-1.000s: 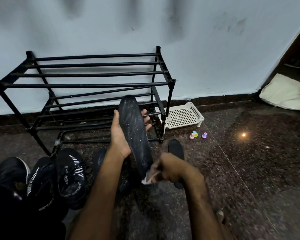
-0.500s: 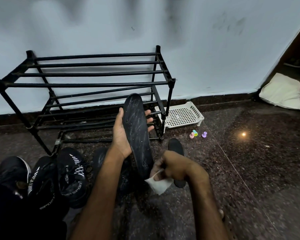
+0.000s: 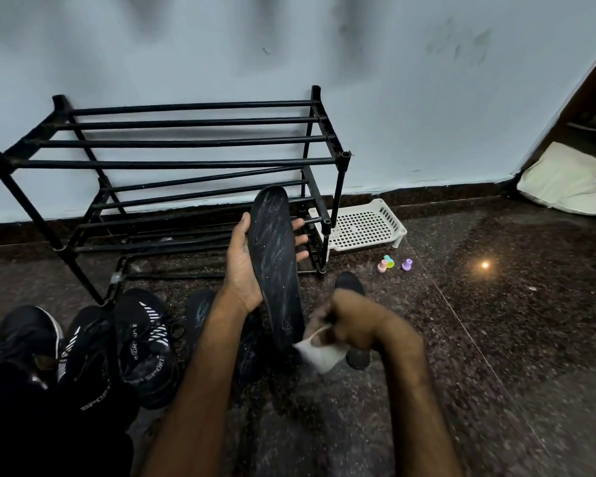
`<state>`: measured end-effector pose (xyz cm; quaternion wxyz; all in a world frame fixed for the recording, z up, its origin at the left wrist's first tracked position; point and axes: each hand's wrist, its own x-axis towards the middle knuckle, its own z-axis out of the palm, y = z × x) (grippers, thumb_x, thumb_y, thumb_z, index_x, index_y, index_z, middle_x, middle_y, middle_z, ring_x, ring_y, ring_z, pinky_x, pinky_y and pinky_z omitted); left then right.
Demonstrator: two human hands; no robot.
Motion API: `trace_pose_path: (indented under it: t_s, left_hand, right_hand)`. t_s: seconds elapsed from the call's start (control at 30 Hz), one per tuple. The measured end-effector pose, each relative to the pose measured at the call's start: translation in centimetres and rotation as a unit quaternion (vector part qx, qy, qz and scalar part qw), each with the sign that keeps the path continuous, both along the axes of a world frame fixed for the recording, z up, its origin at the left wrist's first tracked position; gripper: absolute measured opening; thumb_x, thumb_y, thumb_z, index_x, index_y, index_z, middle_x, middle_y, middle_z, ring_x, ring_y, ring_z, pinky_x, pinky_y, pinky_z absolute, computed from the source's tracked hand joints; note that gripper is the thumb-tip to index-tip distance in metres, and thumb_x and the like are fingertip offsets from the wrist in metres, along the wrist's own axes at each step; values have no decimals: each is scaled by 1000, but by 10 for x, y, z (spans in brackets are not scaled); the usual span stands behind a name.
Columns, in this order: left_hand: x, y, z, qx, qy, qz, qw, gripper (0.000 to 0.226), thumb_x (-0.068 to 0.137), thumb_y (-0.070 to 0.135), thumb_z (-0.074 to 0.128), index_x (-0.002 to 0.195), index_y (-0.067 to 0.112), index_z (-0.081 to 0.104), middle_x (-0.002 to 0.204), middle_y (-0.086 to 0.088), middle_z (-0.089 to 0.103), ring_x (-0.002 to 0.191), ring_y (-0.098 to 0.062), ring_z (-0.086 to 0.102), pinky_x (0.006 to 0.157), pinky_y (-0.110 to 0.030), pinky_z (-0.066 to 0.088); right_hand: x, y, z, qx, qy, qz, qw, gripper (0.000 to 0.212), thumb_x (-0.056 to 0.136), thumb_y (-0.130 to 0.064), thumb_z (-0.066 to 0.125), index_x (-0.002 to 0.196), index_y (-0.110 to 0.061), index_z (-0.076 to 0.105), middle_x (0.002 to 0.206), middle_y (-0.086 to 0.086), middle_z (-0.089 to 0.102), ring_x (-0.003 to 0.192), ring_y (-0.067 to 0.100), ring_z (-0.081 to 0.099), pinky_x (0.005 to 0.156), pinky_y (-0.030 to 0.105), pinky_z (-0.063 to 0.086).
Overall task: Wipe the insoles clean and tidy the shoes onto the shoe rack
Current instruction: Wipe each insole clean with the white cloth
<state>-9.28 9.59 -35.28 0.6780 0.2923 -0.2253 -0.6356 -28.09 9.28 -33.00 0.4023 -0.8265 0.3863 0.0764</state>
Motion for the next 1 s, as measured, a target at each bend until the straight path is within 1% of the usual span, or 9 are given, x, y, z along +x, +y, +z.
trace_pose_path:
  t_s: [0.13,0.23,0.43,0.53,0.63,0.73,0.83,0.9,1.0]
  left_hand:
    - [-2,0,-2,10,14,0,1000,65,98,56,32,123,7,66,131,-23,60,108,-35,61,98,-54,44]
    - [-7,0,0,22,14,-6,1000,66,98,57,32,121,7,68,130,-22,61,107,-35,61,98,-52,44]
    - [-5,1,-1,7,13,2,1000,65,99,55,32,130,5,59,126,-23,62,102,-35,64,92,-52,51]
    - [-5,4,-3,5,17,-18,1000,64,99,53,33,132,4,58,132,-23,59,105,-37,62,94,-56,47]
    - [-11,7,-6,14,35,-48,998,63,99,49,32,132,3,58,135,-24,56,108,-40,61,95,-61,43]
    - [-20,8,-7,28,39,-76,996,62,98,46,31,125,1,63,130,-27,58,108,-45,62,94,-65,43]
    - [-32,9,-8,49,17,-100,994,64,97,45,27,118,2,69,124,-27,61,106,-46,62,96,-64,42]
    - [-39,10,-10,61,12,-107,992,64,98,46,27,113,2,71,118,-26,64,101,-45,64,91,-61,47]
    - [-45,13,-14,70,6,-100,993,66,99,50,28,114,2,71,117,-25,64,95,-41,67,84,-57,53]
  right_hand:
    - [-4,-10,9,-141,-176,-163,960,11,84,-11,74,91,-19,77,86,-11,70,75,-5,62,68,10,47]
    - [10,-4,-2,-177,-255,-155,938,15,85,-15,74,98,-20,77,97,-12,69,87,-7,61,75,4,43]
    - [-1,-3,-25,2,-30,-24,999,10,82,-8,76,91,-11,78,84,-4,73,80,4,64,74,20,51]
    - [-22,-15,-20,18,-144,-132,981,7,86,-10,72,90,-15,75,87,-3,74,79,7,65,74,27,53]
    - [-31,-22,-10,44,-333,-259,905,8,91,-6,66,95,-10,72,91,2,72,82,13,64,73,27,51]
    - [-26,-23,-4,83,-473,-395,783,5,90,-6,66,90,-9,69,89,4,71,83,19,63,74,33,52]
    - [-15,-17,7,175,-549,-461,675,7,92,-8,62,85,-8,62,81,8,70,70,21,63,55,31,53]
    - [-7,-13,11,249,-583,-452,629,8,95,-11,59,89,-8,56,78,23,63,54,26,52,49,35,43]
    - [2,-15,9,252,-590,-474,603,16,98,-19,57,103,-4,55,90,33,59,58,27,49,52,35,39]
